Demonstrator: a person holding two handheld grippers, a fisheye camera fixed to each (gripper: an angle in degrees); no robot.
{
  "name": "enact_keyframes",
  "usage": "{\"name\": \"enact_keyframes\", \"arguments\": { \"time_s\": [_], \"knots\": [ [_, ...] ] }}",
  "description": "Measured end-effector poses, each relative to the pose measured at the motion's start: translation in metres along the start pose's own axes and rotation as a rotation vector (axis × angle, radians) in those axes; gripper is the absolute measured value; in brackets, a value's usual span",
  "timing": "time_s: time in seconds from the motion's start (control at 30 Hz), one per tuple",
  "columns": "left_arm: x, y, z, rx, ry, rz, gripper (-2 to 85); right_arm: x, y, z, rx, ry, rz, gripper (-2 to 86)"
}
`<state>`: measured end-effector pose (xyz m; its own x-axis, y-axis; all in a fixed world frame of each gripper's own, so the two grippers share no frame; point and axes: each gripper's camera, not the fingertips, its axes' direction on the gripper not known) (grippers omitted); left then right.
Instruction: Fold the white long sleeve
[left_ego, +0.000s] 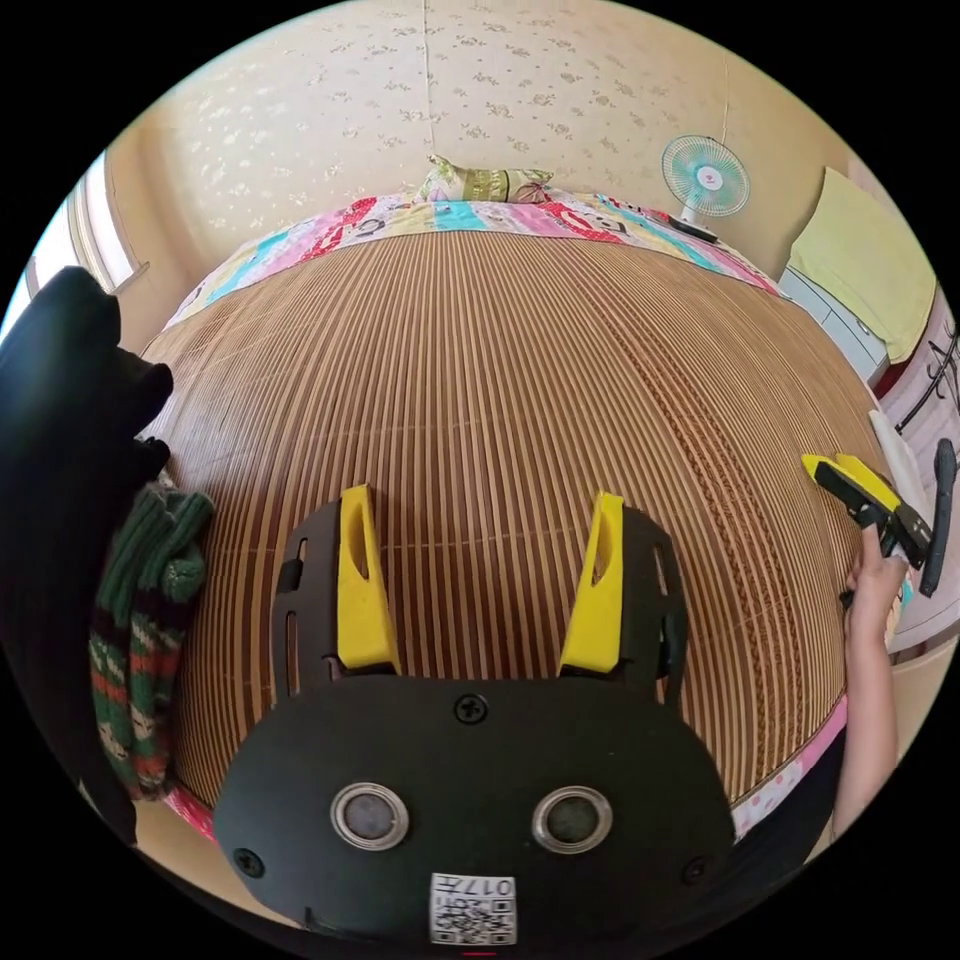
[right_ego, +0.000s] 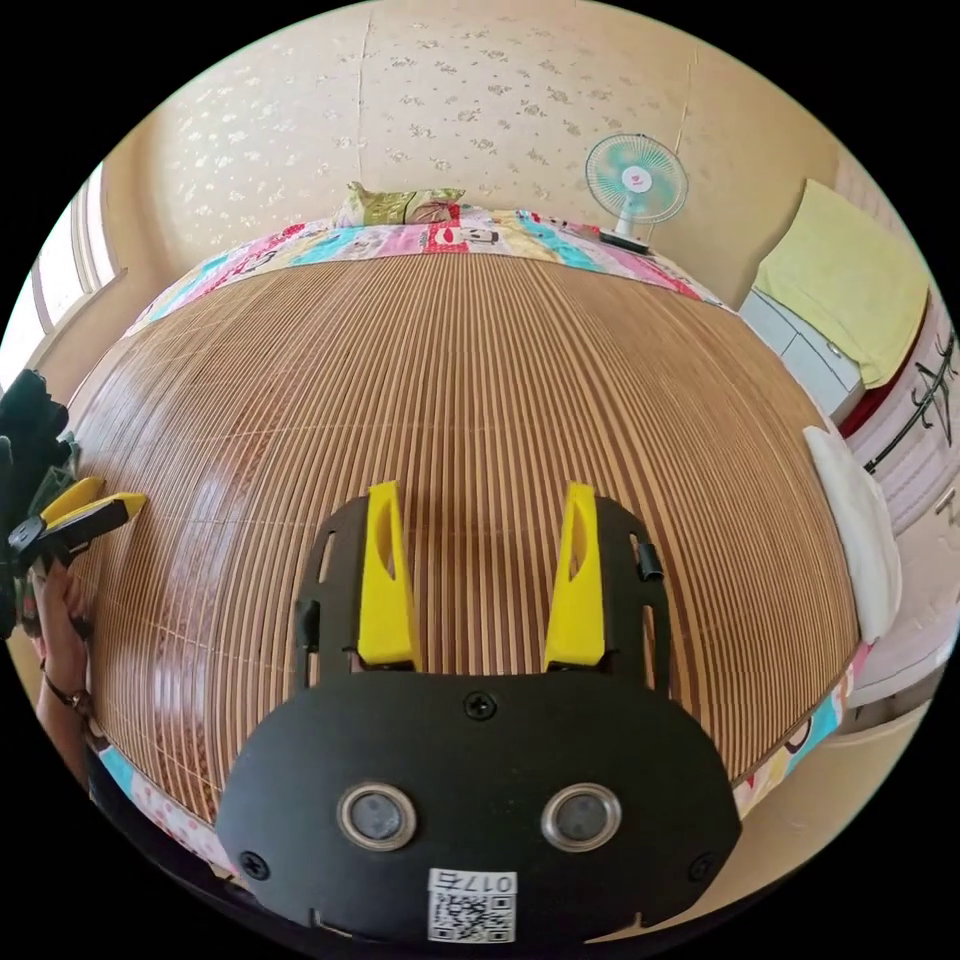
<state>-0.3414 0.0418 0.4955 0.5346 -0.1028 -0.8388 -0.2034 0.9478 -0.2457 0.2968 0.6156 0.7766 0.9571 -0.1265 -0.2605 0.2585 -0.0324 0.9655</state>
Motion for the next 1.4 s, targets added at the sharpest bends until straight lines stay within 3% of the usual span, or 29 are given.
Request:
{"name": "enact_keyframes", "arguments": {
  "time_s": [0.07,0.13,0.4,0.57,0.8,0.9,0.97,1.07,1.3,1.4],
  "knots": [
    [-0.008,0.004,0.001,0.019,-0.007,-0.028,19.0,-0.010,-0.006,-0.003,0.006,0.063,-0.008,13.7],
    [-0.014,0.004,0.004,0.011,0.003,-0.034,17.9,-0.022,-0.023,0.010,-0.089,0.093,-0.059,15.1],
    [-0.026,0.008,0.014,0.021,0.019,-0.023,17.0,0.013,-0.068,0.021,-0.116,-0.121,0.025,14.8],
    [-0.029,0.008,0.020,0.021,0.005,-0.016,17.0,0.000,-0.095,0.027,-0.103,-0.059,-0.028,14.0],
    [-0.029,0.006,0.027,0.020,-0.004,-0.013,17.0,0.021,-0.145,0.043,-0.146,-0.171,-0.008,12.2],
    [-0.030,0.005,0.031,0.019,0.002,-0.015,17.0,0.034,-0.161,0.042,-0.200,-0.239,-0.107,9.3],
    [-0.028,0.004,0.033,0.021,-0.003,-0.013,16.9,0.056,-0.162,0.039,-0.227,-0.255,-0.182,2.1],
    [-0.024,0.002,0.036,0.020,-0.012,-0.009,16.5,0.130,-0.161,0.036,-0.249,-0.273,-0.160,0.9],
    [-0.010,-0.005,0.043,0.020,0.030,0.048,12.7,0.391,-0.182,0.006,-0.269,0.252,0.200,7.0],
    [-0.005,-0.009,0.046,0.020,0.027,0.043,12.9,0.470,-0.184,-0.005,-0.276,0.285,0.369,10.0]
  ]
}}
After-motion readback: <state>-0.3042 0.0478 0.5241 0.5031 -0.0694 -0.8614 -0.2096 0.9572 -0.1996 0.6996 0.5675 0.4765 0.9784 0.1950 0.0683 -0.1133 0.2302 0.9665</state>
